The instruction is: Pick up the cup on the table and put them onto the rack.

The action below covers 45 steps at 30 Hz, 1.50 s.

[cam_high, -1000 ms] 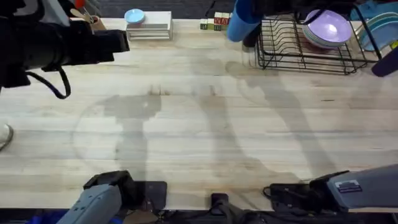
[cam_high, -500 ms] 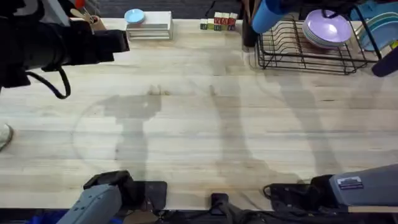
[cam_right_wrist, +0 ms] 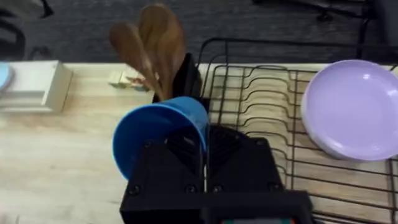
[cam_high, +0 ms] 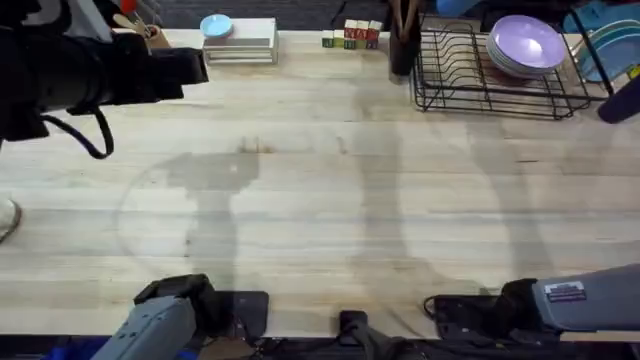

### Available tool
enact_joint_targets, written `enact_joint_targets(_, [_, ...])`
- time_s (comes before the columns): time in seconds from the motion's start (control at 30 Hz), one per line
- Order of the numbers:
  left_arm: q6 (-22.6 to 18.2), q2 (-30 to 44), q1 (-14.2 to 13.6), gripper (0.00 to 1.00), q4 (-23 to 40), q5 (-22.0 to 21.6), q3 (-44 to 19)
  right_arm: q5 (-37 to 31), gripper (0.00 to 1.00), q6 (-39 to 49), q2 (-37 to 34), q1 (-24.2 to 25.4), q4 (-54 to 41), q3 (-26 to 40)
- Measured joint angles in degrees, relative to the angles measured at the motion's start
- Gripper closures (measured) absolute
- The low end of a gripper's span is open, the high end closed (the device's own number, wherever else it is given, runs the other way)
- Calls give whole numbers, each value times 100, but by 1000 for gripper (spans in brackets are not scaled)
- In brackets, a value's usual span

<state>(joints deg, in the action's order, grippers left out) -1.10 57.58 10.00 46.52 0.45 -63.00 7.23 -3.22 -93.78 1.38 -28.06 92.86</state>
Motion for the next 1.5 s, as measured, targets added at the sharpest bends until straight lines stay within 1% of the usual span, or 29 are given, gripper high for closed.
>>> enact_joint_targets(0.27, [0,0,0,8,0,0,0,-365,971,-127,-156,110,246,0])
enact_joint_targets(0.43, [0,0,0,8,0,0,0,-485,971,-149,-550,110,417,0])
enact_joint_targets(0.63, [0,0,0,7,64,0,0,-510,971,-200,-953,110,868,0])
enact_joint_targets(0.83, [0,0,0,7,87,0,0,-510,971,-497,-1260,110,1224,0])
enact_joint_targets(0.87, [0,0,0,7,87,0,0,-510,971,-685,-1467,110,1277,0])
enact_joint_targets(1.17, [0,0,0,8,87,0,0,-510,971,-1139,-2110,110,1281,0])
enact_joint_targets(1.5, [0,0,0,7,87,0,0,-510,972,-1244,-2201,112,1255,0])
